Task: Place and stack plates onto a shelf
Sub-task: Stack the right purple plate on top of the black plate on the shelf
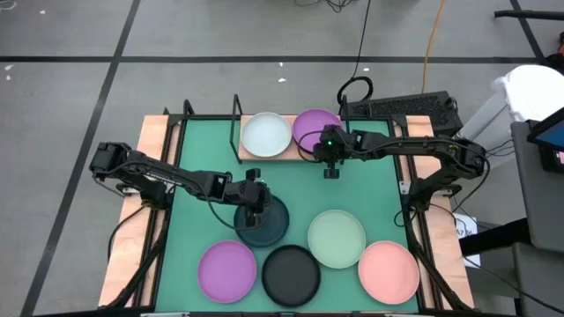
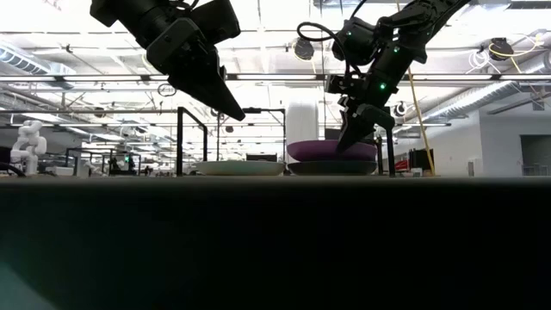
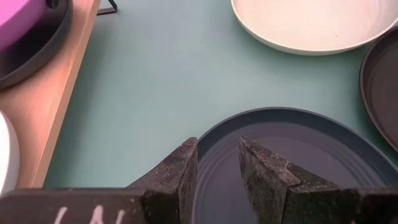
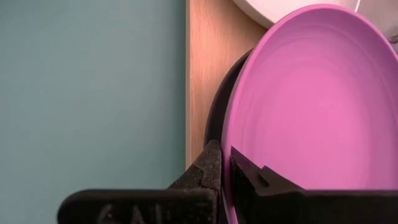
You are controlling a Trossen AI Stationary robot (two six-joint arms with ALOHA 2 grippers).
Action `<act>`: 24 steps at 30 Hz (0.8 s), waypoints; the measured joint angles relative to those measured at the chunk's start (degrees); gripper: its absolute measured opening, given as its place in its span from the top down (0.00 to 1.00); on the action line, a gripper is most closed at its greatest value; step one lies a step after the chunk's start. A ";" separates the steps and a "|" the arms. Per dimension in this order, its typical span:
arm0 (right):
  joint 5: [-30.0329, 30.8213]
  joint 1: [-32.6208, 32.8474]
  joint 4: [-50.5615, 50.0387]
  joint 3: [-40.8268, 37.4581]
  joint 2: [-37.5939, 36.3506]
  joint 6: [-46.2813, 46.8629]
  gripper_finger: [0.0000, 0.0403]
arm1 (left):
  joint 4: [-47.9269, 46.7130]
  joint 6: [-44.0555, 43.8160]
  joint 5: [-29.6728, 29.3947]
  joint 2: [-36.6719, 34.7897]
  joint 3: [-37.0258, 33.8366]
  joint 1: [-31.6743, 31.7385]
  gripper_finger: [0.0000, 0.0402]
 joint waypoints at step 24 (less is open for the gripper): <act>0.04 0.00 1.79 -0.54 0.48 1.55 1.00 | 0.07 0.13 0.01 0.00 0.00 -0.01 0.69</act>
